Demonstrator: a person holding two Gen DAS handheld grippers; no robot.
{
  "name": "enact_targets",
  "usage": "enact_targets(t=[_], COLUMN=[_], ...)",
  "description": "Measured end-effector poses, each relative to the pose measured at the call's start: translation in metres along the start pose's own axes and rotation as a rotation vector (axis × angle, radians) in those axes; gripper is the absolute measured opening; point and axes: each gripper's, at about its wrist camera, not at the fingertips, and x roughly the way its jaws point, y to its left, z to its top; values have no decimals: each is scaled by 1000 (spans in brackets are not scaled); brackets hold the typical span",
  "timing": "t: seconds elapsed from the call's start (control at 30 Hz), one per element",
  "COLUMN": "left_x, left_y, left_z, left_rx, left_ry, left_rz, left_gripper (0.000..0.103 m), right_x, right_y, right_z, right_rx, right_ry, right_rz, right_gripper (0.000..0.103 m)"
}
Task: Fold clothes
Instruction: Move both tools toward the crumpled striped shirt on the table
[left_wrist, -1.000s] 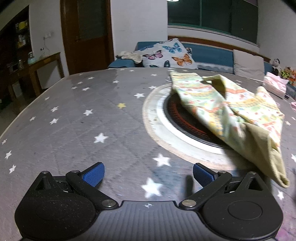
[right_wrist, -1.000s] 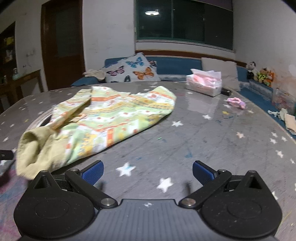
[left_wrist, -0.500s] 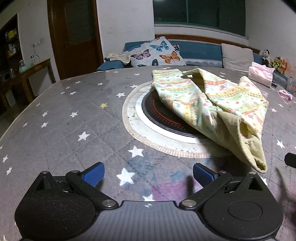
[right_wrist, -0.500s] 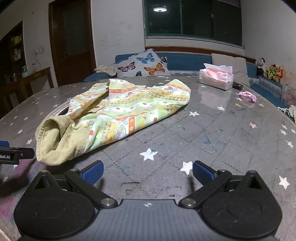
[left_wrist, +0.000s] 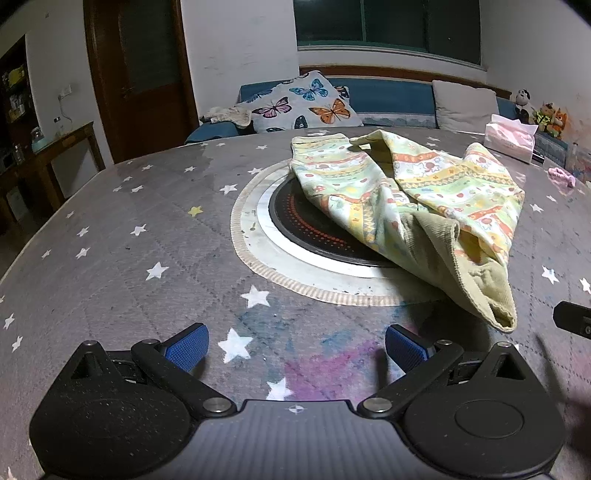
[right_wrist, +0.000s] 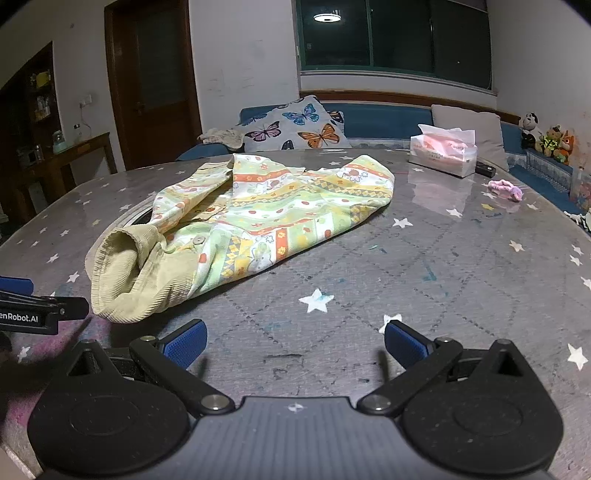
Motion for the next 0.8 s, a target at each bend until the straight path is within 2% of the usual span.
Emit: enact_targets(t=[0.8], left_x=[-3], left_y=[-10], left_z=[-1], left_rx=[32], left_ry=[2], left_rz=[-6], left_gripper=[103], right_x=[-4], right_y=[2], right_z=[0], right_rx=[2], right_ry=[4], right_rz=[12], right_gripper=[103])
